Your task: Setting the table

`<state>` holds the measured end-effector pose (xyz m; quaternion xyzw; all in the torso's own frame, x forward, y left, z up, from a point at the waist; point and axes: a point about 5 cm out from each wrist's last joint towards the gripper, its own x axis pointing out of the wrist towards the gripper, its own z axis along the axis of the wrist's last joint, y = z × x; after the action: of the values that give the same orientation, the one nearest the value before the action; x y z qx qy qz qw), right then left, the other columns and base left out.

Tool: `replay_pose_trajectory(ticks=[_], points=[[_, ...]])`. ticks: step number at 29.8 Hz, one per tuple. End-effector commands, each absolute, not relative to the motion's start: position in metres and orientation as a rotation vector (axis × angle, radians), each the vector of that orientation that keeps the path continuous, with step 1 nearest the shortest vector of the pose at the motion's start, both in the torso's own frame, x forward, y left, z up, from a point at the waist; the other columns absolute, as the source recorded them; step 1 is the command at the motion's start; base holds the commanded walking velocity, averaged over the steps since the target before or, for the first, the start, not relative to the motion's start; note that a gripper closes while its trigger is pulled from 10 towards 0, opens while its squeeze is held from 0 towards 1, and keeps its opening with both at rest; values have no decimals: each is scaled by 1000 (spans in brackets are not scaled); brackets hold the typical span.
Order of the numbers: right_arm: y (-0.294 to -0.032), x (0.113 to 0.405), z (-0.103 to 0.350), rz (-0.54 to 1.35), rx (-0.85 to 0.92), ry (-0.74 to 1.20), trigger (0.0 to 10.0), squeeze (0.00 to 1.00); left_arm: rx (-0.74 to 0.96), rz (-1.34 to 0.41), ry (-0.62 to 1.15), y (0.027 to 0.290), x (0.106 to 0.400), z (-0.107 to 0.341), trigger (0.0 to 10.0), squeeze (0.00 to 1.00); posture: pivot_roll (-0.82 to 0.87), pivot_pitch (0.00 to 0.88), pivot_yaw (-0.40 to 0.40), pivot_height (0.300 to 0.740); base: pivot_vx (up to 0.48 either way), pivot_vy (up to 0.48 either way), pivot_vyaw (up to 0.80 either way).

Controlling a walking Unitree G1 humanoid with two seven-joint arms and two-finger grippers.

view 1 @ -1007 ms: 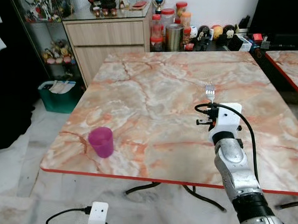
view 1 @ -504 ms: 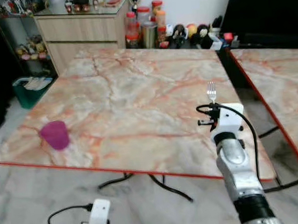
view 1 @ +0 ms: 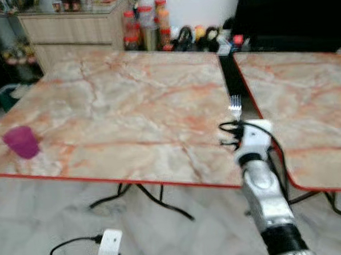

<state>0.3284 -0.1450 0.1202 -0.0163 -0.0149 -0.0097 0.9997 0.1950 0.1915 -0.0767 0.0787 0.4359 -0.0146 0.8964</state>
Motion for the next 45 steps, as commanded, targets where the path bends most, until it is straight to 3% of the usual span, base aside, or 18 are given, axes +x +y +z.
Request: replay_pose_trajectory(ticks=[1, 45], points=[[-152, 329, 125, -40, -37, -41, 10000, 0, 162, -43, 908, 187, 195, -77, 10000, 0, -28, 0, 4, 736, 0, -379, 0], [-152, 323, 123, -46, -31, -26, 10000, 0, 168, -45, 905, 189, 197, -76, 10000, 0, -52, 0, 24, 736, 0, -355, 0]])
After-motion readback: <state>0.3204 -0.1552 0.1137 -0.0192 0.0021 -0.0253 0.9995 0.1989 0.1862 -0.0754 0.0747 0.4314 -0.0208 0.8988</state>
